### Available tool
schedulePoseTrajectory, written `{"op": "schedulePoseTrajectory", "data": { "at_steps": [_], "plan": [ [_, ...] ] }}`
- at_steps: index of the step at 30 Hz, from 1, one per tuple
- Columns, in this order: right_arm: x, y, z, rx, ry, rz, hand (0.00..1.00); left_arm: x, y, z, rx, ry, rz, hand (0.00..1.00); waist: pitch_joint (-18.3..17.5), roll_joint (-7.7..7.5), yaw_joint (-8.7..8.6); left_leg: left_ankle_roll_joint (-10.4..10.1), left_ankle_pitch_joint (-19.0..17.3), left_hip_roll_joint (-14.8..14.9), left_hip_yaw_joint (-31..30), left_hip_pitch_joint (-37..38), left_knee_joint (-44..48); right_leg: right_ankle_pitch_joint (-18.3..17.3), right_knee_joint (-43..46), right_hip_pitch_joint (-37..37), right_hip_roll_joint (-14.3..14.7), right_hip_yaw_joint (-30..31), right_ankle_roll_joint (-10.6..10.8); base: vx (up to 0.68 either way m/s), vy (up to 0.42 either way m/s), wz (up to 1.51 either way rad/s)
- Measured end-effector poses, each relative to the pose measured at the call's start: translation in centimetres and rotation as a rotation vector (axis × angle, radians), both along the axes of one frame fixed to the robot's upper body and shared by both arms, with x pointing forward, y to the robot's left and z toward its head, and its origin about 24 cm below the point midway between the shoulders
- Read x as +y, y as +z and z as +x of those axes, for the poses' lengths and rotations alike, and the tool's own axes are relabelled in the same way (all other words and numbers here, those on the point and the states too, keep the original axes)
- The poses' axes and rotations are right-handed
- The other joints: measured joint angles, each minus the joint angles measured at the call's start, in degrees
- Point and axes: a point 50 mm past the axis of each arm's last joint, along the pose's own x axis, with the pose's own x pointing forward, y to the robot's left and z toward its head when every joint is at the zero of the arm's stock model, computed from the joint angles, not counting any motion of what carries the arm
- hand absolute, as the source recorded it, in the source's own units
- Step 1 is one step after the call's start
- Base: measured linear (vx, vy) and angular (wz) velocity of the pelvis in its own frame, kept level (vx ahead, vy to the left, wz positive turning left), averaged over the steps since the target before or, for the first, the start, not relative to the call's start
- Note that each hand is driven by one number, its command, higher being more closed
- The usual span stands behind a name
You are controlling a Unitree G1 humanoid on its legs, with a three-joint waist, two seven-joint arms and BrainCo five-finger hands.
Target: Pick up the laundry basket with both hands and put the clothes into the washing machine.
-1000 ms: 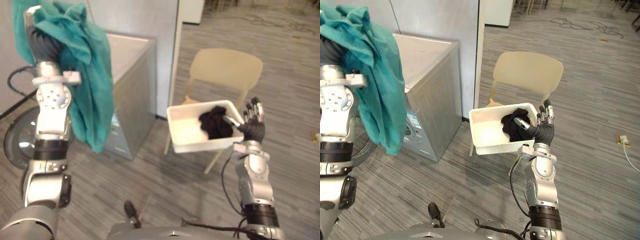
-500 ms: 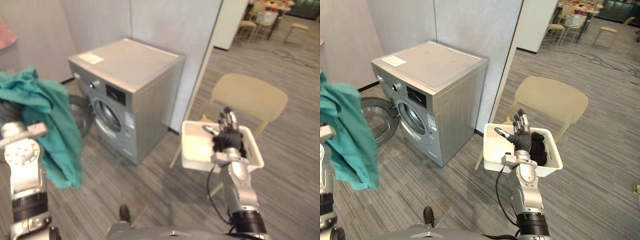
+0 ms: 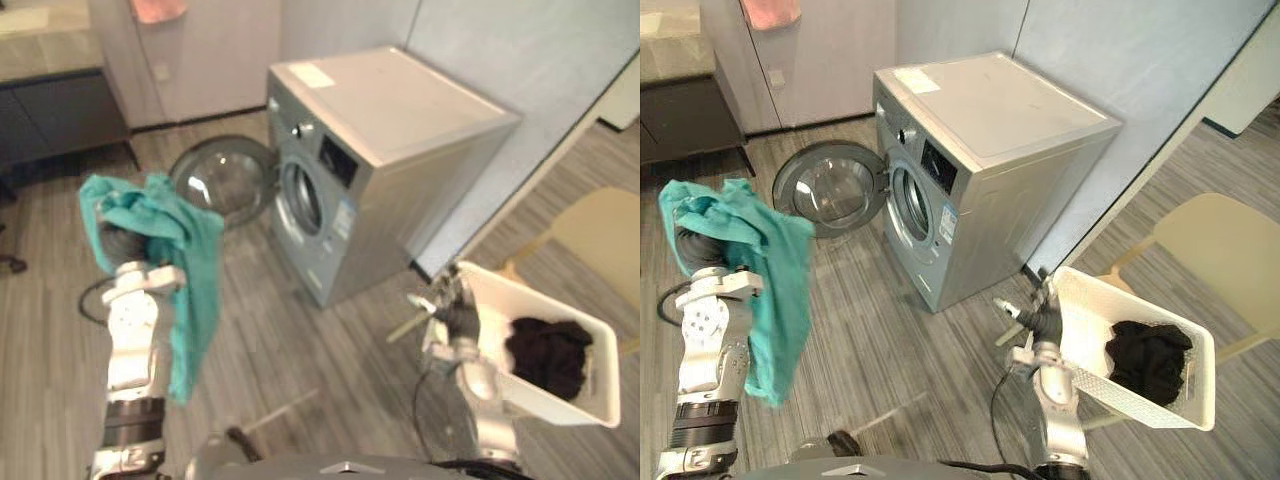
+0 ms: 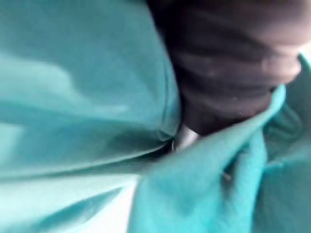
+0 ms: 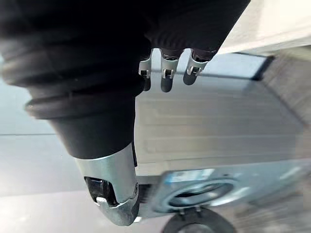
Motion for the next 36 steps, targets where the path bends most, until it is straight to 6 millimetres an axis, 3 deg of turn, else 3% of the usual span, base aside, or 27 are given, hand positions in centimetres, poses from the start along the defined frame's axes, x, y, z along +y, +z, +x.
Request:
{"op": "schedulePoseTrajectory", "data": {
  "at_steps": [4,7,8,10,11,13,14,15,16,17,19,21,24,25,27,28,29,30,31,32,34,36],
  "plan": [
    [0.5,-3.1,-2.0,0.148,-0.027,0.027,0.00,-2.4,-2.1,0.1,0.063,-0.104,-0.105,1.00,0.07,-0.79,-1.40,2.11,2.38,-6.69,-3.26,-0.43,-7.34,5.52,-3.64,1.30,-0.84,-4.35,-0.98,0.09,0.144,0.63],
    [0.6,-6.0,-3.5,0.313,-0.022,0.010,0.00,-5.0,-3.2,0.4,0.105,-0.222,-0.157,1.00,0.19,-0.58,-1.43,2.83,2.67,-11.36,-5.69,0.94,-10.92,6.08,1.73,1.45,-5.23,-4.04,-1.23,0.06,0.123,0.57],
    [0.4,-7.0,-4.2,0.375,-0.027,0.007,0.00,-6.4,-3.7,0.5,0.124,-0.287,-0.172,1.00,0.43,-0.21,-1.35,3.09,2.95,-13.60,-6.77,1.58,-13.42,6.11,7.05,0.08,-8.24,-2.66,-2.62,0.03,0.181,0.64],
    [0.3,-8.3,-5.3,0.456,-0.035,0.012,0.00,-8.8,-4.7,0.5,0.170,-0.385,-0.197,1.00,1.38,1.76,-2.32,2.87,3.01,-16.46,-9.88,2.99,-17.42,5.88,18.66,-5.48,-11.75,6.78,-12.87,0.00,0.168,0.64],
    [0.5,-8.8,-5.6,0.481,-0.034,0.021,0.00,-9.5,-5.0,0.6,0.187,-0.411,-0.199,1.00,1.82,2.38,-2.89,2.08,3.52,-17.17,-11.19,3.70,-18.81,3.75,21.08,-7.81,-10.84,12.59,-12.93,0.02,0.177,0.86],
    [1.5,-10.6,-7.6,0.583,-0.023,0.062,0.00,-11.5,-6.7,0.6,0.273,-0.489,-0.197,1.00,3.37,4.75,-5.01,0.52,3.74,-18.54,-14.09,7.21,-24.82,-3.52,25.10,-15.57,-0.69,29.26,-10.19,0.06,0.171,0.95],
    [1.9,-11.2,-8.2,0.614,-0.020,0.077,0.00,-11.8,-7.3,0.6,0.297,-0.498,-0.202,1.00,3.48,4.86,-5.46,-1.85,2.17,-18.75,-13.60,8.03,-25.49,-4.60,24.68,-17.43,1.57,31.23,-9.77,0.17,0.075,0.72],
    [2.6,-11.6,-8.7,0.630,-0.022,0.110,0.00,-12.1,-7.7,0.6,0.319,-0.509,-0.218,1.00,4.22,3.14,-6.10,0.65,1.33,-18.33,-13.04,8.17,-19.55,-5.89,23.97,-20.30,1.81,31.76,-9.29,0.25,-0.049,0.40],
    [2.8,-11.6,-8.3,0.624,0.004,0.093,0.00,-12.1,-8.1,0.7,0.335,-0.510,-0.227,1.00,4.87,2.12,-6.32,1.40,0.36,-19.34,-12.28,9.65,-18.47,-6.57,22.73,-22.36,1.29,29.41,-9.15,0.27,-0.076,0.25],
    [2.7,-11.5,-8.1,0.621,0.010,0.088,0.00,-12.3,-8.3,0.7,0.349,-0.512,-0.231,1.00,5.09,2.22,-6.43,1.50,-0.17,-19.39,-12.25,10.46,-18.49,-6.43,20.85,-23.00,1.28,27.43,-9.44,0.21,-0.091,-0.12],
    [2.3,-11.3,-7.8,0.609,0.014,0.070,0.00,-13.0,-8.5,0.6,0.367,-0.540,-0.247,1.00,5.01,4.57,-6.33,0.70,-1.04,-18.76,-10.91,12.51,-20.34,-3.47,11.95,-25.26,3.32,14.72,-10.98,0.20,0.033,-0.35],
    [2.4,-11.4,-7.9,0.612,0.014,0.072,0.00,-13.3,-8.3,0.6,0.361,-0.547,-0.254,1.00,4.90,4.73,-6.36,0.04,-1.42,-18.93,-9.68,13.96,-21.94,-0.17,6.65,-25.32,4.47,9.42,-12.52,0.22,0.030,-0.40],
    [2.5,-11.2,-8.3,0.613,0.006,0.060,0.00,-14.6,-8.3,0.4,0.367,-0.595,-0.259,1.00,4.39,4.45,-7.06,-0.85,-2.68,-19.41,-9.10,16.88,-20.20,3.77,2.87,-22.15,5.42,6.98,-12.00,0.35,-0.047,-0.11],
    [2.7,-11.2,-8.4,0.614,0.016,0.059,0.00,-15.3,-8.4,0.3,0.376,-0.617,-0.265,1.00,4.32,4.23,-7.25,-2.44,-4.99,-17.50,-7.81,16.35,-14.00,6.81,0.09,-19.38,5.46,6.32,-14.66,0.43,-0.135,0.11],
    [2.8,-11.3,-8.4,0.616,0.023,0.056,0.00,-15.8,-8.8,0.2,0.398,-0.621,-0.282,1.00,4.35,4.01,-7.26,-4.23,-6.54,-13.12,-5.45,14.35,-1.71,6.20,-0.75,-16.39,5.64,5.61,-14.22,0.37,-0.139,-0.01],
    [2.8,-11.1,-8.7,0.614,0.021,0.052,0.00,-15.8,-9.1,0.0,0.409,-0.626,-0.289,1.00,4.76,4.41,-6.60,-3.76,-6.28,-5.88,-2.09,13.25,13.60,4.31,-0.99,-12.58,6.94,6.03,-13.52,0.23,-0.103,-0.29],
    [2.6,-10.9,-8.9,0.609,0.025,0.040,0.00,-15.7,-9.3,-0.1,0.415,-0.622,-0.292,1.00,4.78,5.30,-6.00,-1.66,-4.86,-0.45,-0.36,13.22,22.39,2.69,-0.80,-10.08,8.58,7.40,-13.54,0.28,-0.101,-0.48],
    [2.6,-10.8,-9.1,0.611,0.035,0.029,0.00,-15.5,-9.5,-0.2,0.421,-0.612,-0.297,1.00,4.45,5.80,-5.59,-0.43,-2.92,2.71,0.25,13.15,27.33,1.57,-0.71,-8.84,9.62,8.40,-13.80,0.29,-0.053,-0.76],
    [2.8,-10.8,-9.6,0.622,0.058,0.015,0.00,-15.0,-9.9,-0.5,0.434,-0.591,-0.308,1.00,3.16,5.65,-4.81,-0.41,1.53,6.99,-0.15,11.24,35.14,0.20,-0.81,-7.71,10.68,10.72,-13.74,0.38,-0.026,-0.96],
    [3.0,-11.0,-9.8,0.635,0.065,0.017,0.00,-14.9,-10.2,-0.7,0.441,-0.586,-0.312,1.00,1.73,5.91,-4.22,-1.10,0.51,9.49,-0.41,9.16,39.50,-0.57,-0.86,-8.05,10.69,12.87,-13.24,0.34,-0.001,-0.93],
    [3.1,-11.2,-9.5,0.639,0.072,0.018,0.00,-15.2,-10.4,-0.8,0.452,-0.595,-0.306,1.00,1.87,5.55,-4.30,-0.59,-2.85,10.39,-1.61,5.85,39.35,-0.79,-1.81,-8.25,10.04,16.83,-12.92,0.29,0.027,-0.74],
    [3.5,-12.0,-9.1,0.680,0.098,0.012,0.00,-15.2,-11.3,-1.1,0.496,-0.592,-0.302,1.00,2.13,4.06,-4.19,-1.78,-5.83,8.05,-5.96,2.84,31.11,0.27,-3.71,-8.16,8.80,21.88,-11.55,0.25,0.108,-1.00]
  ]
}}
